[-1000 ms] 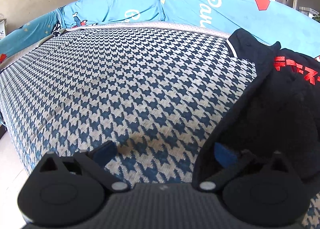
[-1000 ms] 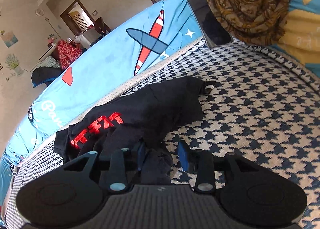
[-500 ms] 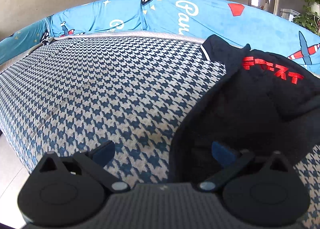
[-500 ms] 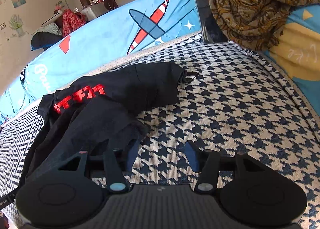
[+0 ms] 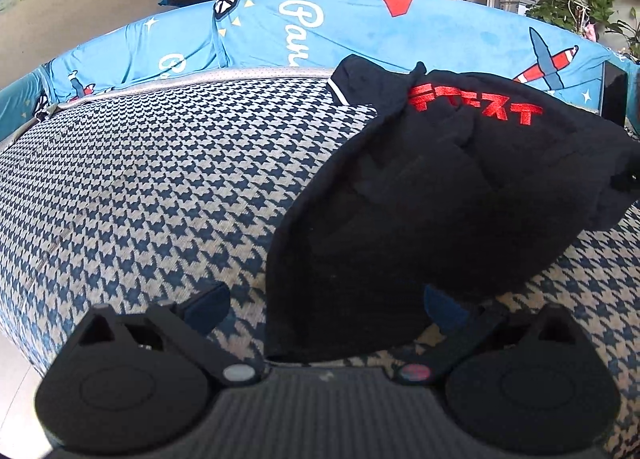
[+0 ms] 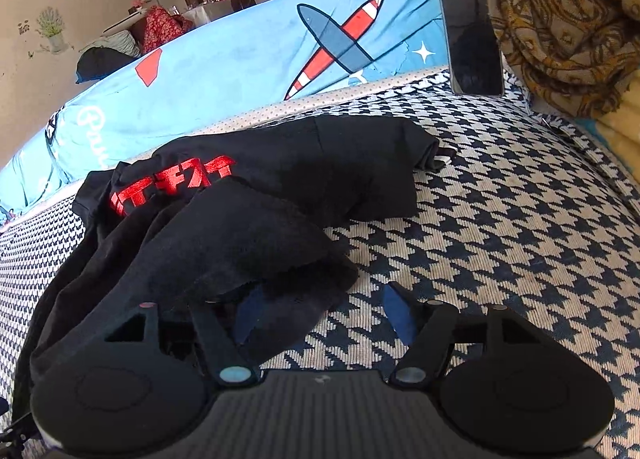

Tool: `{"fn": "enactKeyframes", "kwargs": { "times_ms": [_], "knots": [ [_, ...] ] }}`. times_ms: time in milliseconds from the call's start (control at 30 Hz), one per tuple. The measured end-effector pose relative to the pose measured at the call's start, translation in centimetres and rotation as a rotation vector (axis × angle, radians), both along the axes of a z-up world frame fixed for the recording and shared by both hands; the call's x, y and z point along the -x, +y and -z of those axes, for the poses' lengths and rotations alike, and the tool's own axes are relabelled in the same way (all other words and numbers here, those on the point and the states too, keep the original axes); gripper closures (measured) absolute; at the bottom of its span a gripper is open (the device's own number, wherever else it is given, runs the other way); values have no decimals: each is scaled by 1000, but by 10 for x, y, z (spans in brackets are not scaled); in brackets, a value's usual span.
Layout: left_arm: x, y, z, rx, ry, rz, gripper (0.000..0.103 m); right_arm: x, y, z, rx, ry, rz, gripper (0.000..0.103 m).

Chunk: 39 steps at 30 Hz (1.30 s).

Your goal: Fold clothes

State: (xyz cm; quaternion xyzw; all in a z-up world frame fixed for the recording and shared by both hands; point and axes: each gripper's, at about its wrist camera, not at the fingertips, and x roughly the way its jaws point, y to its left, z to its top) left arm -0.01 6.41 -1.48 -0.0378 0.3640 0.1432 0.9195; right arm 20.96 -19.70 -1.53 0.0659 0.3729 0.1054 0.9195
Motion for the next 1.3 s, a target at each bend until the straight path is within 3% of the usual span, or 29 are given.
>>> {"fn": "enactKeyframes", "kwargs": {
  "times_ms": [33, 133, 233, 400, 600, 867, 1100, 1200, 1300],
  "knots": [
    [-1, -1, 1, -4, 3, 6, 0, -1, 3, 1, 9, -7, -3, 43],
    [-3, 2, 4, 8, 3, -6, 0, -3, 10, 1, 17, -5, -21, 92],
    [-3, 6, 5, -1, 4, -32, 0, 4, 11, -9, -7, -39, -17, 97],
    [-4, 18, 3, -53, 6, -127, 0, 34, -6, -45, -134, -147, 20, 98],
    [0, 43, 3, -7, 8, -237, 0, 75, -35, -75, -193, -258, 76, 98],
    [9, 53, 1, -7, 6, -311, 0, 101, -58, -76, -146, -232, 153, 98],
    [18, 56, -2, -16, -3, -331, 0, 132, -69, -69, -171, -192, 209, 98],
    [21, 63, -2, -27, 6, -381, 0, 141, -75, -57, -168, -132, 283, 98],
    [24, 73, -2, -3, 19, -423, 0, 153, -83, -53, -208, -135, 325, 98]
  ]
}}
